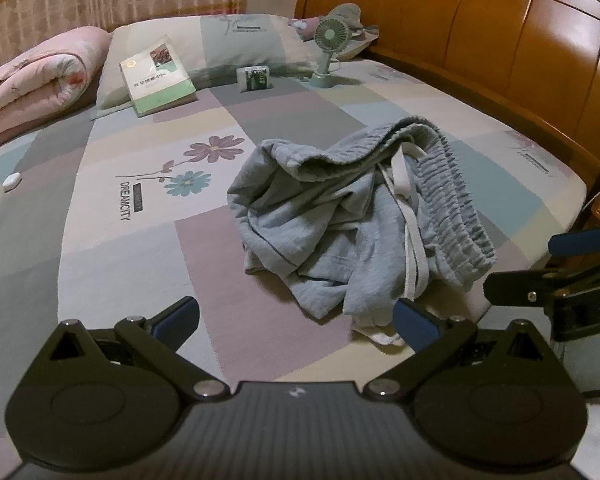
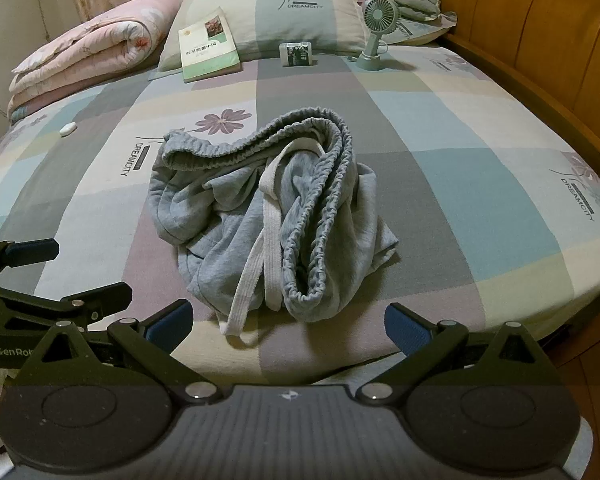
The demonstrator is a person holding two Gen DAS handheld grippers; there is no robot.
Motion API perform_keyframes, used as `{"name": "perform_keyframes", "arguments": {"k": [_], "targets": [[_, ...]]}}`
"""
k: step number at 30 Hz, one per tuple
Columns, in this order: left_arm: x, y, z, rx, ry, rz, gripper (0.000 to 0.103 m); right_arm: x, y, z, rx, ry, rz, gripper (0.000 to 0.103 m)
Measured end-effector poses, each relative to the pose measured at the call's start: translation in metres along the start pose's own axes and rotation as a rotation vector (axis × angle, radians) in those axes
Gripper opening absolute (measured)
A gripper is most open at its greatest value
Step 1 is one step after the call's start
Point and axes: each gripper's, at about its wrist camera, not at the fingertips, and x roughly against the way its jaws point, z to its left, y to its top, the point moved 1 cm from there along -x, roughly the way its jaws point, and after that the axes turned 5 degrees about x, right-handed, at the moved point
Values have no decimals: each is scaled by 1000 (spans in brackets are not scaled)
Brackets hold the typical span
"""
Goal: Fold clothes
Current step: 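Approach the crumpled grey sweatpants with both grippers open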
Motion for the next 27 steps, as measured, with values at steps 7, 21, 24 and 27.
{"name": "perform_keyframes", "arguments": {"k": [7,21,24,27], "targets": [[4,-2,6,24,-18,-11,102,1,1,0,-2,-2,-5,103],[-2,1,4,25,1,7,102,2,1,1,-1,-1,-7,103],[-3,1,4,26,-1,9,102,1,1,1,0,0,-6,103],[-4,1,4,25,-6,12,102,1,1,1,-1,2,-9,103]]}}
